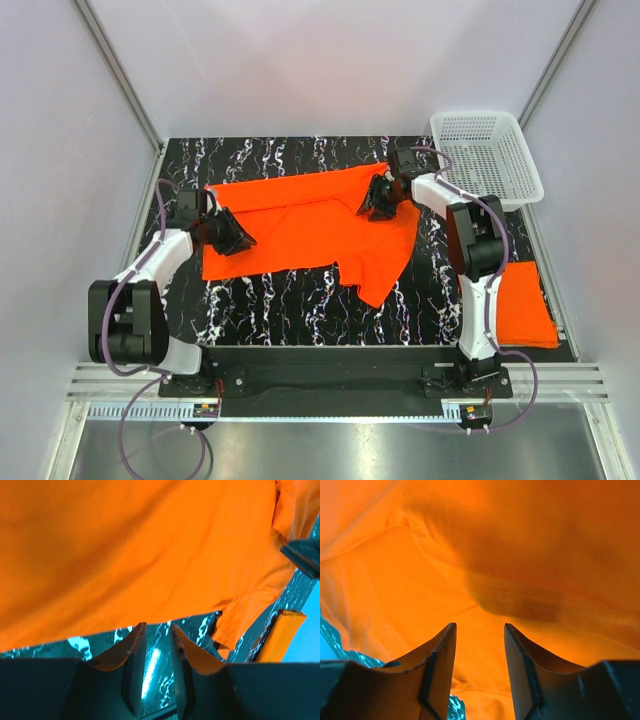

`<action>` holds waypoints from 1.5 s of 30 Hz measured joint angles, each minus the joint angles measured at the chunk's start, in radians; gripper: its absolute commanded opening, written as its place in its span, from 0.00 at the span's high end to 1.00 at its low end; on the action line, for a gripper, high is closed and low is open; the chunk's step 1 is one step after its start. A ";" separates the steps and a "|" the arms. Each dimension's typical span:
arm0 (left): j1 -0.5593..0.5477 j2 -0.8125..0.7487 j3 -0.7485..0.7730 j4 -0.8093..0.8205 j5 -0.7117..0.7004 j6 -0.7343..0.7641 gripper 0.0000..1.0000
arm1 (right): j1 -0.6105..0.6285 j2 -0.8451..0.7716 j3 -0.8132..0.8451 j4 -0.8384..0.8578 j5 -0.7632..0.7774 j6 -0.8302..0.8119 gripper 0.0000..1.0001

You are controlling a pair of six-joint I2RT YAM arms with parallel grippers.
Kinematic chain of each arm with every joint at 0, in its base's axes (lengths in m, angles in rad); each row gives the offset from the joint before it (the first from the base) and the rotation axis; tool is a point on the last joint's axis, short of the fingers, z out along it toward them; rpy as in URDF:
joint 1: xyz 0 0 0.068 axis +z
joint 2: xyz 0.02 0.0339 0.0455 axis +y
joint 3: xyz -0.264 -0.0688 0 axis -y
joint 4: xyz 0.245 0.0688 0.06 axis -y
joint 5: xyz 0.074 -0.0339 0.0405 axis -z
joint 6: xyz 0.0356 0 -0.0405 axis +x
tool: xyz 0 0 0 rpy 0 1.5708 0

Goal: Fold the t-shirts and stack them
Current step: Fold the tshirt

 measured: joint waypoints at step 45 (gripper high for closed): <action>0.000 -0.127 -0.074 -0.051 0.011 0.020 0.71 | 0.031 0.053 0.056 0.055 -0.011 0.323 1.00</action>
